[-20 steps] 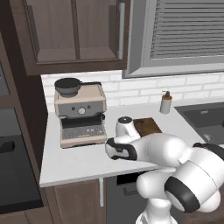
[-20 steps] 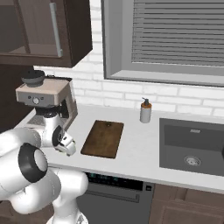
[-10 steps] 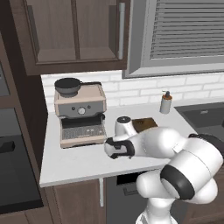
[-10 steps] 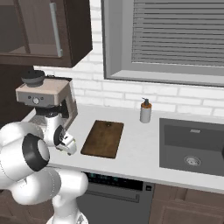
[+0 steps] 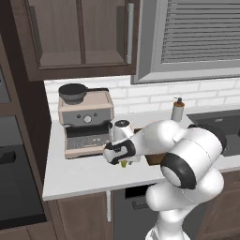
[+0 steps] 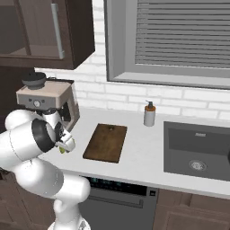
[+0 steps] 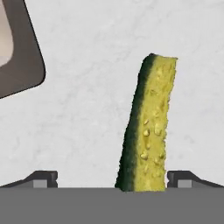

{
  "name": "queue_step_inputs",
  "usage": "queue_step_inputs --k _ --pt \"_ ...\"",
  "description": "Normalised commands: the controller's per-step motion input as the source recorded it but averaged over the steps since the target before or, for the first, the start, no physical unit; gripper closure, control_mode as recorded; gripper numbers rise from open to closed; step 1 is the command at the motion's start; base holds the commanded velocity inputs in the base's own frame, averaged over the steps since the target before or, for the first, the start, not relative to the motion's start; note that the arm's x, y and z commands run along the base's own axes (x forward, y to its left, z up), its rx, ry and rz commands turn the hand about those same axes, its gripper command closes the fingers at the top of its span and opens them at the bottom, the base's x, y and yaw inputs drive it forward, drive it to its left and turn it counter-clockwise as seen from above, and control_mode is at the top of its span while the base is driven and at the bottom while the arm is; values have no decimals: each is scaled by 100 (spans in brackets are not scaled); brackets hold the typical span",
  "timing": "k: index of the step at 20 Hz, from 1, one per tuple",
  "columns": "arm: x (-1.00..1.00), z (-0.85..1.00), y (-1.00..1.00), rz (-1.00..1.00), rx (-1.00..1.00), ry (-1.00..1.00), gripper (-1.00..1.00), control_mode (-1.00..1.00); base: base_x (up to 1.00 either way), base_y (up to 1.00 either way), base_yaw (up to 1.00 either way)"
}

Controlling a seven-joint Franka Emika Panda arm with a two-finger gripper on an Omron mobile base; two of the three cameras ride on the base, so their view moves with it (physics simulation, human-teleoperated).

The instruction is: Pick up the sponge from the counter and clean the cutting board by briefly scrubbing or pressing down on the cutting board. Once finished, release the sponge.

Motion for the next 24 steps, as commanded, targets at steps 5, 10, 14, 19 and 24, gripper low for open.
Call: queue_step_inputs --k 5,10,14,19,24 --pt "41 -14 13 0 0 -3 -100 -100 0 0 0" --pt "-27 -23 -30 -3 0 -11 -100 -100 0 0 0" --pt "-36 -14 -42 -7 0 -16 100 -100 0 0 0" --pt "-21 0 -26 -4 0 -16 100 -100 0 0 0" --pt "11 1 0 0 0 -3 100 -100 0 0 0"
